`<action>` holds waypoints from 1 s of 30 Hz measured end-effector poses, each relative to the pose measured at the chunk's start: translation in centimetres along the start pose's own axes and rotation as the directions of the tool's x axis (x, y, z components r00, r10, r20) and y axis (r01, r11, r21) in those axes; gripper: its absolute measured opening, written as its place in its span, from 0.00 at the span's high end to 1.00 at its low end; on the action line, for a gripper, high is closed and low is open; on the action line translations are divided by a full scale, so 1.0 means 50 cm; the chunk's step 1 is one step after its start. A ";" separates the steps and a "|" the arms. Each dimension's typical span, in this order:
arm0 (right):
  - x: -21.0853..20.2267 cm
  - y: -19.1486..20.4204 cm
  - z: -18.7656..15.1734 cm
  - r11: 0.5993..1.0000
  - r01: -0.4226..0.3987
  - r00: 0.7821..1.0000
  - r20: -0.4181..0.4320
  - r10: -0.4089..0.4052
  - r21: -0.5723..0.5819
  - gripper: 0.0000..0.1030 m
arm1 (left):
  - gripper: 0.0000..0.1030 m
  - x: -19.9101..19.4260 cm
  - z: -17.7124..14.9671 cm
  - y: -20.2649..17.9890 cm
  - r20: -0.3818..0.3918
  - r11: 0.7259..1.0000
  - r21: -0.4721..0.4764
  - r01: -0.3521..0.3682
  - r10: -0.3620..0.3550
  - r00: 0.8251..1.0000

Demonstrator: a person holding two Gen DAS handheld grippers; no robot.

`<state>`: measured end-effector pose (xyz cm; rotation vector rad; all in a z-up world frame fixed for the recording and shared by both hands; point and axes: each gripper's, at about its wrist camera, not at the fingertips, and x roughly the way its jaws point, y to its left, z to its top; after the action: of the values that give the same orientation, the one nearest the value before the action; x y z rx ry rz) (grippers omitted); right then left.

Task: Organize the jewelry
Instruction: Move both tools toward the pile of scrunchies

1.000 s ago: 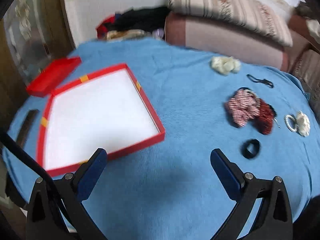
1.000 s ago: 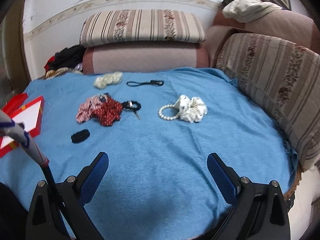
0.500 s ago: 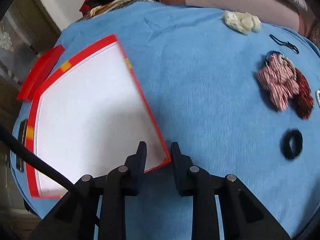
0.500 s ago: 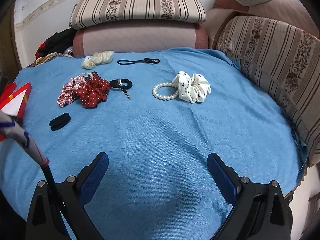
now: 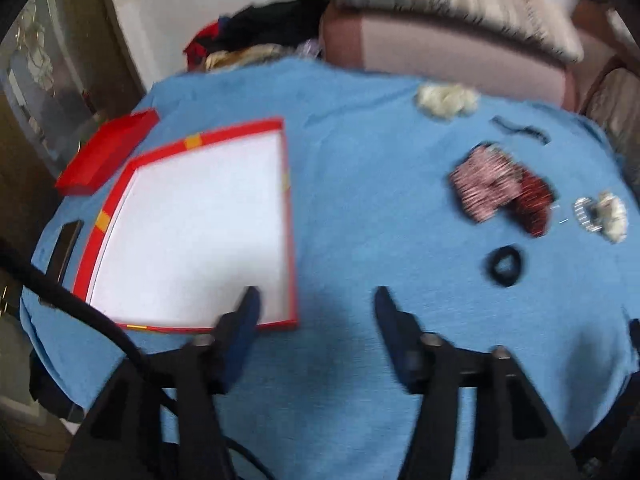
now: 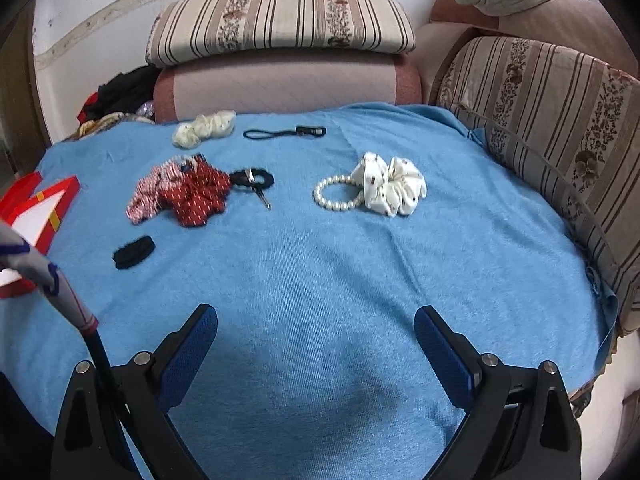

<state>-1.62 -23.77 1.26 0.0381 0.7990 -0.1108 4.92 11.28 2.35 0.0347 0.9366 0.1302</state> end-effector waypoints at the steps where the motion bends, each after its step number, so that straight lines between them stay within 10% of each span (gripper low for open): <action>1: -0.003 0.000 0.006 1.000 -0.004 1.000 0.006 0.004 0.000 0.02 | 0.29 -0.016 0.002 -0.012 0.020 1.000 0.000 0.012 -0.012 1.000; 12: -0.007 -0.033 0.035 0.997 -0.069 0.998 0.000 0.069 0.033 0.02 | 0.25 -0.032 -0.014 -0.151 0.013 0.987 0.108 0.119 -0.121 0.993; 30: 0.083 -0.149 0.059 0.991 -0.041 0.997 -0.057 0.048 0.127 0.16 | 0.25 0.048 0.028 -0.173 -0.024 0.982 0.090 0.164 -0.162 0.986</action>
<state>2.49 -31.73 0.39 0.1787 0.8500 -0.1180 8.27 3.05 0.51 0.0415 0.9573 -0.0641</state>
